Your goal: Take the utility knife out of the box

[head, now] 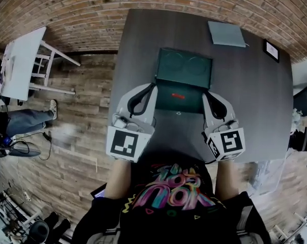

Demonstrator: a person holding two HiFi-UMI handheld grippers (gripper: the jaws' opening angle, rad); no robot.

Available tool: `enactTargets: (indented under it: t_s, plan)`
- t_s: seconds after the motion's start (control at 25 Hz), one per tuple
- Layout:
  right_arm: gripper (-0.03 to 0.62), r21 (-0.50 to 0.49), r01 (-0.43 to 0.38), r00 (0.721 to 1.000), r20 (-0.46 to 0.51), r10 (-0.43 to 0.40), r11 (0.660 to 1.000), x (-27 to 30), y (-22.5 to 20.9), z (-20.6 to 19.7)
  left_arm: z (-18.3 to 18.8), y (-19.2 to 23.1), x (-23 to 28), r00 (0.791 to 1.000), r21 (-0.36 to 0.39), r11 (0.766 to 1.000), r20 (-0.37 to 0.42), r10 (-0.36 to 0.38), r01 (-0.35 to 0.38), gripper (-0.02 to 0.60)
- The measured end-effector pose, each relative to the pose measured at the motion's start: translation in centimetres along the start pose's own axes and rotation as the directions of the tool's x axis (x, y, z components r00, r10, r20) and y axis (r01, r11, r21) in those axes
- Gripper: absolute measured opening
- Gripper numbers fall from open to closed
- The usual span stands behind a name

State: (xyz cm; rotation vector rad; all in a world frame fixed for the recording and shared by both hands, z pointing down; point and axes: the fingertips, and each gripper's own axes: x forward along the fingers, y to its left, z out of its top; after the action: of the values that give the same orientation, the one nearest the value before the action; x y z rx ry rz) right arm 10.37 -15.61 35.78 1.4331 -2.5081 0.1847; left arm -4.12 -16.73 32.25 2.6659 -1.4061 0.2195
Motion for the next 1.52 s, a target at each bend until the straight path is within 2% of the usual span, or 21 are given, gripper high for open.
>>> enactTargets:
  t_s: [0.44, 0.92, 1.2, 1.36, 1.52]
  plan:
    - [0.0, 0.014, 0.041, 0.999, -0.024, -0.04, 0.999, 0.5, -0.7, -1.5, -0.6, -0.2, 1.3, 0.999, 0.003, 0.999, -0.002, -0.053, 0.053, 0.002]
    - [0.003, -0.033, -0.009, 0.996, -0.084, 0.006, 0.999, 2.6, -0.1, -3.7, -1.5, -0.2, 1.5, 0.997, -0.015, 0.997, -0.009, -0.073, 0.073, 0.002]
    - [0.063, -0.088, -0.119, 0.979, -0.174, 0.102, 0.989, 4.8, 1.1, -6.2, -2.2, 0.2, 1.9, 0.998, -0.022, 0.998, -0.02, -0.066, 0.066, 0.002]
    - [0.102, -0.124, -0.217, 0.951, -0.251, 0.181, 0.968, 6.2, 2.7, -8.1, -2.4, 0.4, 2.0, 0.997, -0.019, 0.997, -0.021, -0.069, 0.068, 0.002]
    - [0.12, -0.129, -0.305, 0.909, -0.336, 0.247, 0.944, 7.0, 3.6, -10.5, -2.8, 0.4, 1.9, 0.998, -0.026, 0.998, -0.027, -0.062, 0.062, 0.002]
